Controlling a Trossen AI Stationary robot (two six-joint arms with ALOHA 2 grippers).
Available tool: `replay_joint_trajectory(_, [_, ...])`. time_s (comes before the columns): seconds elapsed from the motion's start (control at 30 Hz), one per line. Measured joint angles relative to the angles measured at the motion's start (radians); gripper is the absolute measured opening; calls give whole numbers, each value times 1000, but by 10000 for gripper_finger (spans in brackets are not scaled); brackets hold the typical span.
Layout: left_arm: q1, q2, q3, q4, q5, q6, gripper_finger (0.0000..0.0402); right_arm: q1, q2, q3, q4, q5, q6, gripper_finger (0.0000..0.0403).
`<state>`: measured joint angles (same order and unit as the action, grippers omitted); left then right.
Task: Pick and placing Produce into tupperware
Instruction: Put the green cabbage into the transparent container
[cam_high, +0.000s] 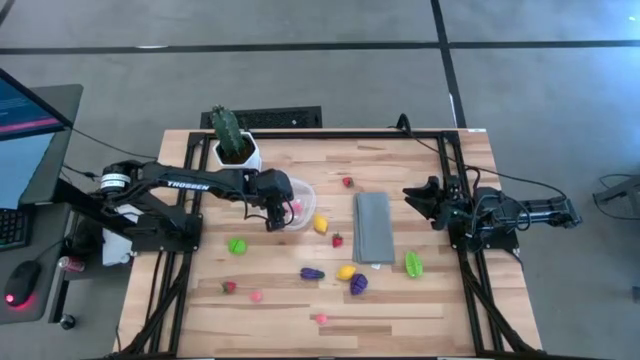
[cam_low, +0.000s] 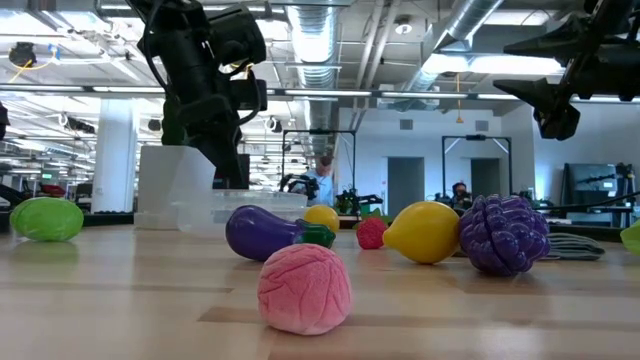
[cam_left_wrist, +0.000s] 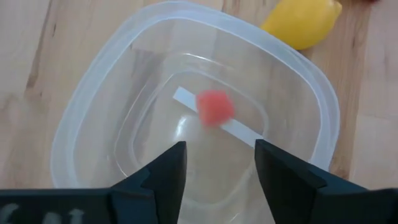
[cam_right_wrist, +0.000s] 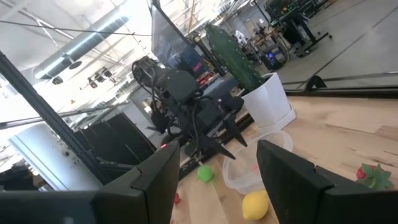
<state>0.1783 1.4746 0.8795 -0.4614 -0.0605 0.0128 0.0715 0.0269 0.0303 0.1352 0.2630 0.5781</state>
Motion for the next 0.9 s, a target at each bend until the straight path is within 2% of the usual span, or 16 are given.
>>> replay_joint_trajectory(0.27, [-15, -79, 0, -102, 64, -47, 185, 0, 0, 0, -1, 0, 6, 239])
replay_joint_trajectory(0.6, [-123, -344, 0, -347, -6, -200, 181, 0, 0, 0, -17, 0, 6, 239])
replay_joint_trajectory(0.73, [-192, -425, 0, -453, -45, -347, 181, -1, 0, 0, -21, 1, 6, 239])
replay_joint_trajectory(0.9, [-246, -463, 0, -620, -88, -699, 182, -1, 0, 0, -27, 1, 8, 239])
